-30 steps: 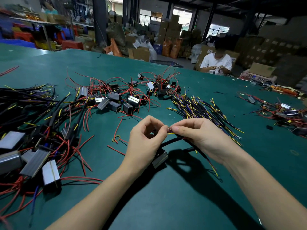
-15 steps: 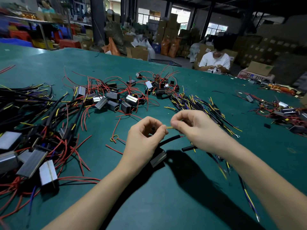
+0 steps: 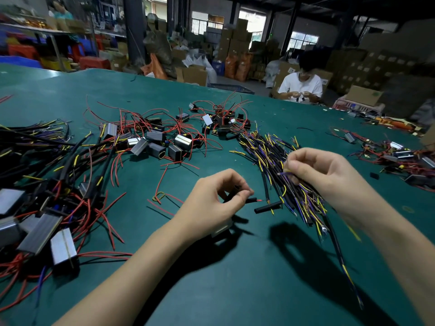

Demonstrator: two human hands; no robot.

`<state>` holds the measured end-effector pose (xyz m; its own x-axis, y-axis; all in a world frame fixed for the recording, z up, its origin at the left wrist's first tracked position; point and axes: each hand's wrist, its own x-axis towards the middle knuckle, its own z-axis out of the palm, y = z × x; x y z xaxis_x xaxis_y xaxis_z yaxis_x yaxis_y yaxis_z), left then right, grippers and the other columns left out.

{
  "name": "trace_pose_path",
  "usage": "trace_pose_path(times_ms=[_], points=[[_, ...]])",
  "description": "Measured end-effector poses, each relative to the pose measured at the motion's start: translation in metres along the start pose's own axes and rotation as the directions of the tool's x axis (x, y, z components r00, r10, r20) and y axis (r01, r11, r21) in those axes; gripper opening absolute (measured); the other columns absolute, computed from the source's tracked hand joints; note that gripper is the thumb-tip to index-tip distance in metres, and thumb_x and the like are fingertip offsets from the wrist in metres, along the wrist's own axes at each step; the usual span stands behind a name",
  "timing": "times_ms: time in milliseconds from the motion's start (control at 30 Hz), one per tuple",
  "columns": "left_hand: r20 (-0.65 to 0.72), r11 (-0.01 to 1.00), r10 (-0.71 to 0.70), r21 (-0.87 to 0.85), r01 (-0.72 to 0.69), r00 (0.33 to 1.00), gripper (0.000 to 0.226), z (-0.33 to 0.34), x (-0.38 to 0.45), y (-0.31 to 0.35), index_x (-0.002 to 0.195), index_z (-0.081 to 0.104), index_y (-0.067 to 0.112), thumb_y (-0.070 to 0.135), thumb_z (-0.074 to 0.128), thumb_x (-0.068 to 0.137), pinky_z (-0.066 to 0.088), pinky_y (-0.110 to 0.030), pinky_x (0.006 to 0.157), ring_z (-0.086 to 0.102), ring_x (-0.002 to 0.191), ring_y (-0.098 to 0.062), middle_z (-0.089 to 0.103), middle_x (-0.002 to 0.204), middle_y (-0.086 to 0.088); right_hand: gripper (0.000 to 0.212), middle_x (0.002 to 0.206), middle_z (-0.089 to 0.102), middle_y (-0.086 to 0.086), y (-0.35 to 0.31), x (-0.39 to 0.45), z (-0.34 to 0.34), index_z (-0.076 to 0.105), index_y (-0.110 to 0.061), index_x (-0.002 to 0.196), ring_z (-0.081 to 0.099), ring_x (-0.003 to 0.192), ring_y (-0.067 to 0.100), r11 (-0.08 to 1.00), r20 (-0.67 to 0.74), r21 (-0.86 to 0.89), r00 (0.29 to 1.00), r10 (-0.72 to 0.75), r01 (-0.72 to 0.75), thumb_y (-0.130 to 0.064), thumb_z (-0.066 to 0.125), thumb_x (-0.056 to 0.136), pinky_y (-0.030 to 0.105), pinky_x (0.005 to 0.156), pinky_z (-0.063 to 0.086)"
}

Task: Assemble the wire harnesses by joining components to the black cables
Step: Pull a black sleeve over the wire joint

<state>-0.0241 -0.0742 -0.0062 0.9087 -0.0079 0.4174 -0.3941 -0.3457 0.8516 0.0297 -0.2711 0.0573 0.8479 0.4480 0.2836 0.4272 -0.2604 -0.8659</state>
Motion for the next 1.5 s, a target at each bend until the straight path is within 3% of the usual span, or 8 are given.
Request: trace_pose_path(times_ms=[133, 233, 767, 1133, 1267, 1333, 1400, 1500], points=[[0.092, 1.0, 0.014, 0.015, -0.016, 0.996, 0.005, 0.005, 0.003, 0.001, 0.086, 0.066, 0.016, 0.013, 0.07, 0.085, 0.046, -0.019, 0.067, 0.062, 0.071, -0.013, 0.072, 0.082, 0.002, 0.015, 0.064, 0.06, -0.012, 0.011, -0.015, 0.005, 0.063, -0.014, 0.078, 0.048, 0.059, 0.001, 0.989, 0.155, -0.14, 0.986, 0.06, -0.038, -0.007, 0.059, 0.091, 0.011, 0.059, 0.039], [0.069, 0.999, 0.007, 0.046, -0.01, 0.998, 0.01, 0.007, 0.004, -0.001, 0.083, 0.071, 0.022, 0.012, 0.071, 0.084, 0.04, -0.01, 0.063, 0.055, 0.062, 0.003, 0.069, 0.074, 0.01, 0.014, 0.064, 0.06, -0.012, 0.021, -0.019, 0.016, 0.064, -0.014, 0.077, 0.048, 0.06, 0.003, 0.983, 0.175, -0.179, 0.982, 0.064, -0.032, -0.009, 0.061, 0.09, 0.015, 0.06, 0.039], [-0.038, 0.999, 0.02, 0.038, -0.019, 0.999, 0.006, 0.009, 0.0, 0.003, 0.079, 0.073, 0.019, 0.014, 0.072, 0.083, 0.046, -0.02, 0.062, 0.06, 0.062, -0.011, 0.07, 0.071, 0.005, 0.014, 0.061, 0.065, -0.011, 0.027, -0.018, 0.033, 0.067, -0.017, 0.076, 0.055, 0.058, 0.0, 0.997, 0.048, -0.06, 0.997, 0.054, -0.051, -0.01, 0.064, 0.088, 0.012, 0.061, 0.044], [-0.056, 0.99, 0.105, 0.103, -0.099, 0.993, 0.011, 0.008, 0.0, 0.007, 0.074, 0.071, 0.014, 0.008, 0.069, 0.082, 0.037, -0.008, 0.059, 0.053, 0.058, 0.003, 0.065, 0.064, 0.009, 0.015, 0.065, 0.067, -0.01, 0.021, -0.017, 0.041, 0.066, -0.016, 0.078, 0.059, 0.059, 0.0, 1.0, 0.022, 0.021, 1.0, 0.02, -0.02, -0.003, 0.065, 0.086, 0.012, 0.062, 0.046], [-0.028, 0.996, 0.053, 0.071, -0.051, 0.998, 0.013, 0.007, 0.0, 0.009, 0.073, 0.071, 0.012, 0.008, 0.067, 0.084, 0.034, -0.007, 0.055, 0.049, 0.054, 0.005, 0.062, 0.061, 0.009, 0.012, 0.076, 0.071, 0.001, 0.02, -0.018, 0.041, 0.069, -0.018, 0.081, 0.067, 0.072, 0.019, 0.993, 0.024, -0.104, 0.998, -0.056, 0.058, -0.007, 0.067, 0.086, 0.031, 0.069, 0.052], [-0.008, 0.999, -0.002, 0.038, 0.002, 1.0, 0.014, 0.006, 0.0, 0.01, 0.071, 0.071, 0.011, 0.007, 0.066, 0.084, 0.032, -0.006, 0.053, 0.046, 0.049, 0.005, 0.061, 0.06, 0.008, 0.014, 0.07, 0.069, -0.005, 0.019, -0.019, 0.038, 0.069, -0.021, 0.077, 0.061, 0.062, 0.005, 0.966, 0.028, -0.215, 0.99, -0.141, 0.144, -0.008, 0.069, 0.084, 0.016, 0.062, 0.044], [0.025, 0.997, -0.077, -0.021, 0.077, 0.997, 0.016, 0.004, 0.001, 0.012, 0.07, 0.07, 0.011, 0.006, 0.065, 0.084, 0.036, -0.008, 0.054, 0.047, 0.051, 0.005, 0.061, 0.06, 0.007, 0.014, 0.064, 0.062, -0.014, 0.016, -0.019, 0.036, 0.069, -0.02, 0.076, 0.053, 0.058, -0.001, 0.884, 0.056, -0.385, 0.963, -0.262, 0.263, -0.008, 0.071, 0.082, 0.007, 0.058, 0.035], [0.085, 0.974, -0.206, -0.083, 0.213, 0.975, 0.021, 0.001, 0.005, 0.013, 0.066, 0.069, 0.014, 0.004, 0.062, 0.084, 0.041, -0.013, 0.06, 0.051, 0.057, -0.002, 0.062, 0.058, 0.007, 0.011, 0.07, 0.059, -0.009, 0.014, -0.019, 0.037, 0.065, -0.012, 0.077, 0.051, 0.066, 0.007, 0.688, 0.185, -0.575, 0.889, -0.418, 0.443, -0.002, 0.068, 0.08, 0.023, 0.064, 0.039]])
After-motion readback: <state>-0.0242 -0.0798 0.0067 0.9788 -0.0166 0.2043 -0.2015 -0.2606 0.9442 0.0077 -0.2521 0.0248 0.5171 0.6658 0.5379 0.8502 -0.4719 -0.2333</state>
